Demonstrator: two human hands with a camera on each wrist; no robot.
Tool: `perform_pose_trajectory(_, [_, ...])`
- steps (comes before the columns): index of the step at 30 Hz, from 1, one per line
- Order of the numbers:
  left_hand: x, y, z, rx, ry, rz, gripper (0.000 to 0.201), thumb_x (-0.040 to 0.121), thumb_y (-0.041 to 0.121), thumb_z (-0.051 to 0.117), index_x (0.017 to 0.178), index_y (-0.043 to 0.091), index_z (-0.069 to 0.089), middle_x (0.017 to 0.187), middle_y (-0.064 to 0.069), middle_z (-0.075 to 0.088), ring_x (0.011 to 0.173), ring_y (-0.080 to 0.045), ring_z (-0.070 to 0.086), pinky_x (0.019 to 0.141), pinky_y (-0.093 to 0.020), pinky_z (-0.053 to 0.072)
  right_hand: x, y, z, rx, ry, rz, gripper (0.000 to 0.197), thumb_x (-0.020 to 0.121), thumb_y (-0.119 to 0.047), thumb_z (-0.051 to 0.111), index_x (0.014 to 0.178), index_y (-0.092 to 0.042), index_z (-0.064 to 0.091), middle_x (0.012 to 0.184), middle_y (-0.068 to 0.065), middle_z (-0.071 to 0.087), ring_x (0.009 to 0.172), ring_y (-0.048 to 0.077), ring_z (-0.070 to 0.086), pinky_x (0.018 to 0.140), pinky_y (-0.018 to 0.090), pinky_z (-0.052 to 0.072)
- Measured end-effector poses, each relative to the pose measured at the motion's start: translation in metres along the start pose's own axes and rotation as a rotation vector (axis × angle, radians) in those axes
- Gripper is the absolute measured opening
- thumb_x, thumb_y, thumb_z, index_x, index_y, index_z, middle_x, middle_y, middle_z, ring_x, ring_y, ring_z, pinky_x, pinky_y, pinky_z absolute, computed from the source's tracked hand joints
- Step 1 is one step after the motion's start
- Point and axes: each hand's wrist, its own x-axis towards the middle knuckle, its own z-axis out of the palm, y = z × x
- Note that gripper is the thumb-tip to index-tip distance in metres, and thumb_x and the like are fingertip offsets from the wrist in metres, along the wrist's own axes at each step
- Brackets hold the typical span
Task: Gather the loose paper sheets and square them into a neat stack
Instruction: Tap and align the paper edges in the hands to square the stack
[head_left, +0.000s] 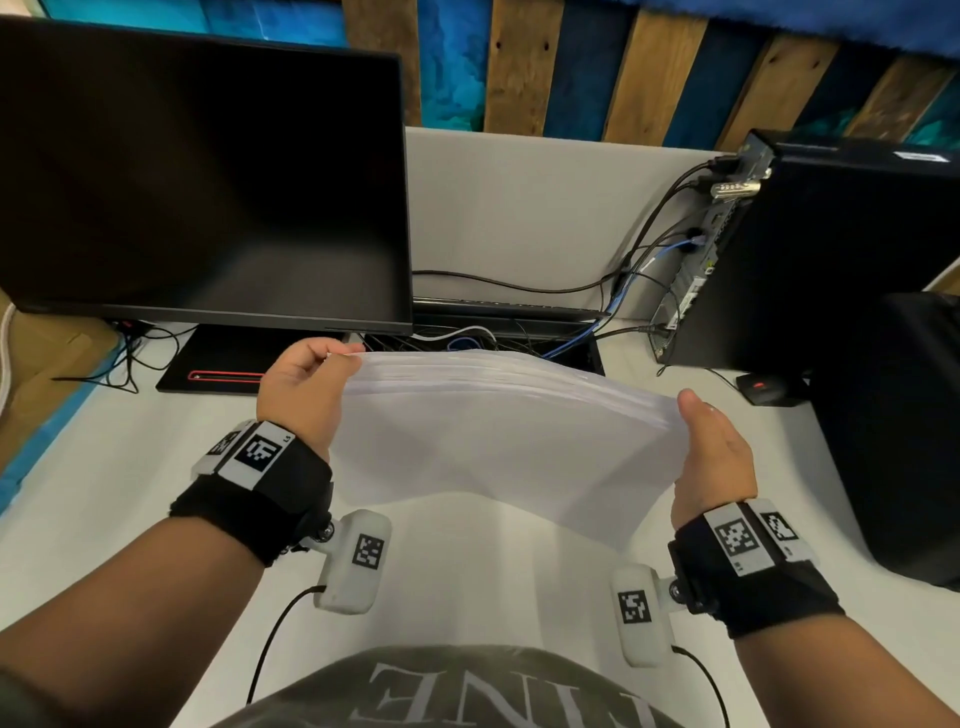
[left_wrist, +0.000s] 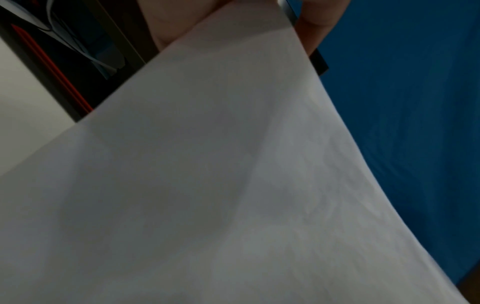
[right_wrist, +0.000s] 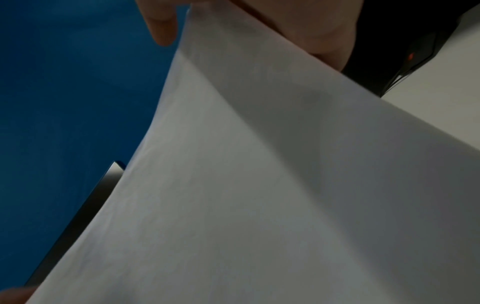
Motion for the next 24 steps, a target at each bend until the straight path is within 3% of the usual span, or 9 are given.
perform_pose_trajectory(2, [0.003,-0.003,-0.002,-0.013,-0.007,-0.021,0.026,0.079,0.008,0.057,0.059,0.024,0.056,0.086,0.006,0.068,0.092,-0.022,0.059,0.099,-0.049,0.043,0.007,0.000,-0.001,-0.021,0.028,0.016,0.021,0.090,-0.031,0.052,0.074,-0.018,0.058,0.072,0.000,0.052,0.066,0.014,0.049,0.061,0.026,0.040])
perform_pose_trajectory(5, [0.003,-0.004,-0.004,-0.031,-0.017,-0.058,0.024,0.075,0.018,0.060,0.052,0.027,0.061,0.089,0.000,0.066,0.092,-0.024,0.057,0.090,-0.043,0.045,0.018,0.003,-0.001,-0.040,0.045,-0.013,0.030,0.089,-0.025,0.054,0.110,-0.004,0.062,0.074,-0.009,0.054,0.066,0.004,0.049,0.062,0.020,0.040])
perform_pose_trajectory(7, [0.002,-0.004,-0.004,-0.030,-0.019,-0.062,0.021,0.071,0.024,0.062,0.051,0.028,0.062,0.092,-0.005,0.063,0.089,-0.025,0.055,0.085,-0.041,0.045,0.023,0.003,0.000,-0.020,0.048,0.000,0.035,0.088,-0.021,0.055,0.116,-0.001,0.059,0.074,-0.010,0.055,0.066,0.003,0.050,0.062,0.019,0.041])
perform_pose_trajectory(13, [0.012,-0.010,-0.007,-0.024,-0.007,-0.056,0.031,0.080,0.009,0.056,0.056,0.028,0.059,0.080,0.009,0.071,0.096,-0.023,0.060,0.103,-0.051,0.042,0.017,0.003,-0.002,-0.043,-0.022,-0.064,0.017,0.088,-0.030,0.053,0.097,-0.018,0.061,0.079,-0.007,0.058,0.073,0.011,0.055,0.059,0.017,0.047])
perform_pose_trajectory(15, [0.015,-0.014,-0.008,-0.041,-0.035,-0.027,0.023,0.084,0.011,0.055,0.071,0.031,0.056,0.086,0.007,0.073,0.099,-0.024,0.061,0.104,-0.050,0.041,0.015,0.007,-0.007,-0.019,-0.137,-0.108,0.022,0.075,-0.040,0.067,0.091,-0.028,0.058,0.081,-0.008,0.062,0.077,0.012,0.059,0.060,0.017,0.052])
perform_pose_trajectory(17, [0.012,-0.018,-0.012,0.037,-0.107,-0.025,0.013,0.078,0.030,0.057,0.089,0.038,0.053,0.111,-0.005,0.065,0.106,-0.029,0.058,0.101,-0.051,0.044,0.017,0.016,-0.014,-0.022,-0.229,-0.095,0.051,0.053,-0.029,0.081,0.097,-0.027,0.056,0.087,-0.005,0.063,0.080,0.013,0.062,0.064,0.018,0.055])
perform_pose_trajectory(20, [0.011,-0.032,-0.023,0.097,-0.283,-0.111,0.070,0.051,0.040,0.063,0.118,0.032,0.049,0.120,-0.009,0.058,0.107,-0.028,0.058,0.091,-0.045,0.049,0.017,0.028,-0.015,-0.152,-0.225,-0.030,0.077,0.030,-0.018,0.089,0.102,-0.017,0.060,0.091,-0.001,0.069,0.080,0.012,0.067,0.077,0.032,0.054])
perform_pose_trajectory(22, [0.009,-0.040,-0.024,0.154,-0.320,-0.132,0.090,0.046,0.030,0.079,0.129,0.020,0.045,0.122,-0.011,0.061,0.111,-0.030,0.059,0.094,-0.047,0.048,0.010,0.027,-0.009,-0.164,-0.123,-0.003,0.047,0.042,-0.014,0.088,0.083,-0.020,0.065,0.079,0.000,0.072,0.071,0.014,0.067,0.068,0.030,0.052])
perform_pose_trajectory(24, [0.004,-0.039,-0.020,0.252,-0.252,-0.115,0.072,0.058,0.017,0.083,0.122,0.015,0.052,0.113,-0.007,0.065,0.103,-0.026,0.061,0.086,-0.037,0.051,0.005,0.025,-0.004,-0.141,-0.042,0.001,0.027,0.063,-0.009,0.081,0.073,-0.024,0.061,0.076,0.000,0.067,0.067,0.014,0.062,0.059,0.024,0.046])
